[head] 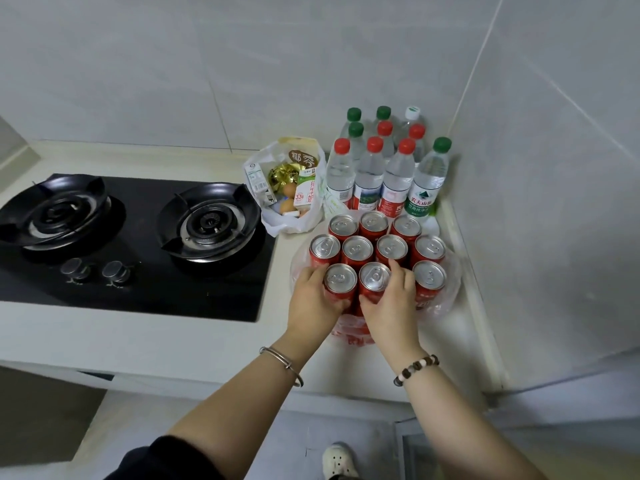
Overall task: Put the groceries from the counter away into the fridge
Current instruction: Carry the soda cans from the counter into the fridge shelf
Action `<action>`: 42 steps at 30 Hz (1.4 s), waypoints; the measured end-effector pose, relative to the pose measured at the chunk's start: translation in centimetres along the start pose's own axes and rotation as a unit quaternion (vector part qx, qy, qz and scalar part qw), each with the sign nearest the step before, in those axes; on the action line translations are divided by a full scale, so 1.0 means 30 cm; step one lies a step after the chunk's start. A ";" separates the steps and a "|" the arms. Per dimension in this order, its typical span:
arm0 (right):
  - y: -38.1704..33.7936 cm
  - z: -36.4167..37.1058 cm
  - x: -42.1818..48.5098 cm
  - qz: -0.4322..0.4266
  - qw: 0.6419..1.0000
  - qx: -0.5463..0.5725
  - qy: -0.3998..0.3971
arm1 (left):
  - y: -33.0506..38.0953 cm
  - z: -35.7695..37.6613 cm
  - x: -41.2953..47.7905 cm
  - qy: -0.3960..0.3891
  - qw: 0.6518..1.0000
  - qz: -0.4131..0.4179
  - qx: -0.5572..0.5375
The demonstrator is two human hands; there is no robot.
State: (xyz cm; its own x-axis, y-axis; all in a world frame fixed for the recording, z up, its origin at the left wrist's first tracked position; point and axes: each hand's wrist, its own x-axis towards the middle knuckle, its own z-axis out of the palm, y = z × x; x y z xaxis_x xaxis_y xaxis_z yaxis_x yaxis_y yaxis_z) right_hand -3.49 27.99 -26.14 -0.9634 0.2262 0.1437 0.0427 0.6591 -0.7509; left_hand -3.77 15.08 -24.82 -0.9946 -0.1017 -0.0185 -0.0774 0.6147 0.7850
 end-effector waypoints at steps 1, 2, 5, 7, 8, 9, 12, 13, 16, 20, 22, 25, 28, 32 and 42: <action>0.008 0.003 0.005 0.007 1.000 -0.001 0.000 | -0.004 0.002 0.002 -0.003 1.000 -0.008 -0.003; 0.015 0.006 0.009 0.012 1.000 -0.005 -0.003 | -0.008 0.004 0.004 -0.007 1.000 -0.015 -0.008; 0.034 0.017 0.011 0.031 0.999 0.013 -0.019 | -0.015 0.002 0.006 -0.021 0.998 -0.037 -0.036; 0.037 0.024 0.012 0.053 0.996 0.069 -0.031 | -0.017 0.000 0.008 -0.039 0.998 -0.041 -0.040; 0.036 0.026 0.013 0.063 0.993 0.096 -0.041 | -0.021 -0.002 0.011 -0.046 0.997 -0.040 -0.040; 0.035 0.025 0.016 0.073 0.990 0.112 -0.053 | -0.025 -0.003 0.014 -0.052 0.997 -0.039 -0.041; 0.032 0.016 0.028 0.088 0.986 0.116 -0.085 | -0.038 -0.009 0.024 -0.071 0.996 -0.036 -0.041; 0.032 0.013 0.032 0.090 0.985 0.116 -0.091 | -0.044 -0.009 0.026 -0.079 0.995 -0.035 -0.040; 0.036 0.009 0.036 0.090 0.985 0.108 -0.097 | -0.054 -0.002 0.028 -0.091 0.994 -0.033 -0.053; 0.042 0.004 0.027 0.090 0.982 0.128 -0.102 | -0.053 -0.001 0.023 -0.101 0.992 -0.015 -0.076; 0.044 -0.002 0.020 0.087 0.981 0.139 -0.101 | -0.057 -0.004 0.013 -0.095 0.991 -0.011 -0.092; 0.041 -0.022 0.007 0.075 0.984 0.140 -0.084 | -0.053 -0.013 0.003 -0.078 0.992 0.007 -0.098; 0.016 -0.062 0.012 0.054 0.984 0.153 -0.066 | -0.018 -0.047 0.009 -0.069 0.991 0.031 -0.109; -0.041 -0.117 0.034 0.022 0.983 0.169 -0.063 | 0.039 -0.129 0.020 -0.066 0.986 0.055 -0.140; -0.379 -0.065 -0.018 -0.093 0.948 0.258 -0.159 | -0.037 -0.468 -0.061 0.010 0.976 0.044 -0.212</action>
State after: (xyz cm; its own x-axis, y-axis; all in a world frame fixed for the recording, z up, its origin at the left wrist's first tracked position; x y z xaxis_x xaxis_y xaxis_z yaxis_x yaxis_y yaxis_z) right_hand -2.95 21.77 -16.41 -0.9762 -0.1418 0.1642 -0.1916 0.2084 -0.9591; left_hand -0.92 3.61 -16.95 -0.9943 -0.0817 0.0688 0.0471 0.2425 0.9690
